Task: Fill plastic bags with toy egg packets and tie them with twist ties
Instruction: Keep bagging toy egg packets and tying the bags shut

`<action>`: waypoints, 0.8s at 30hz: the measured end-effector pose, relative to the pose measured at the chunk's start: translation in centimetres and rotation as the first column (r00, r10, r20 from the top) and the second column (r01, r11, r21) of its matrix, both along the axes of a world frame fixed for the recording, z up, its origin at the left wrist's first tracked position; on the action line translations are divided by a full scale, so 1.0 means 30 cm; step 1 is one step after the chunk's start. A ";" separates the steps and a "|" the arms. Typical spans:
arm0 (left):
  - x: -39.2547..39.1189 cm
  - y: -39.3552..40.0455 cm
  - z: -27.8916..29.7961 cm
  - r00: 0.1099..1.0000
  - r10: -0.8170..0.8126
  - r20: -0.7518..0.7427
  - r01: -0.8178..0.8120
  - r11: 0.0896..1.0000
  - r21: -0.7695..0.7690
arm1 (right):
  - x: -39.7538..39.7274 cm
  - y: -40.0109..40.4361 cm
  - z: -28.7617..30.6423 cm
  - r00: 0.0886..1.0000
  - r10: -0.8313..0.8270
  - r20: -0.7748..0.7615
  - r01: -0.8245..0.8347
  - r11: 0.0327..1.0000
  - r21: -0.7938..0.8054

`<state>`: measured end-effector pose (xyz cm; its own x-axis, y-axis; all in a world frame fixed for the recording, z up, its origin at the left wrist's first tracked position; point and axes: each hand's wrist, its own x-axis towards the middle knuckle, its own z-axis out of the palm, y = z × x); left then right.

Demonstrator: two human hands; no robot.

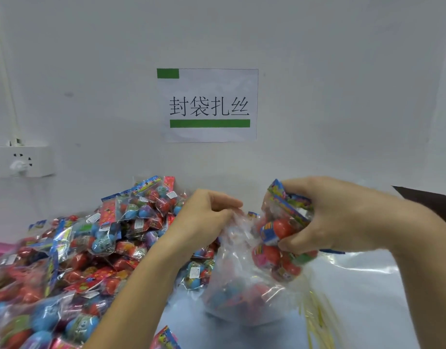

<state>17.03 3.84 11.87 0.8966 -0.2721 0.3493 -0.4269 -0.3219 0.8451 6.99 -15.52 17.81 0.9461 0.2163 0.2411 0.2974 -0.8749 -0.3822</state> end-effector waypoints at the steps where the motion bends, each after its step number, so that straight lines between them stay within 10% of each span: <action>1: -0.003 -0.002 0.005 0.999 -0.007 0.035 0.006 1.000 0.016 | 0.006 0.009 -0.005 1.000 -0.018 -0.007 0.018 1.000 -0.021; 8: -0.025 -0.001 0.020 0.960 -0.023 0.277 -0.050 0.967 0.251 | 0.020 0.024 -0.016 0.997 -0.072 -0.016 0.071 0.995 -0.064; 15: -0.019 -0.007 0.005 0.986 -0.032 0.163 -0.060 0.847 0.529 | 0.030 0.002 -0.017 0.985 -0.142 0.101 0.145 0.989 -0.022; 24: -0.018 -0.022 -0.014 0.976 -0.059 0.209 -0.053 0.870 0.491 | 0.037 -0.067 -0.006 0.980 -0.126 0.154 0.106 0.985 0.136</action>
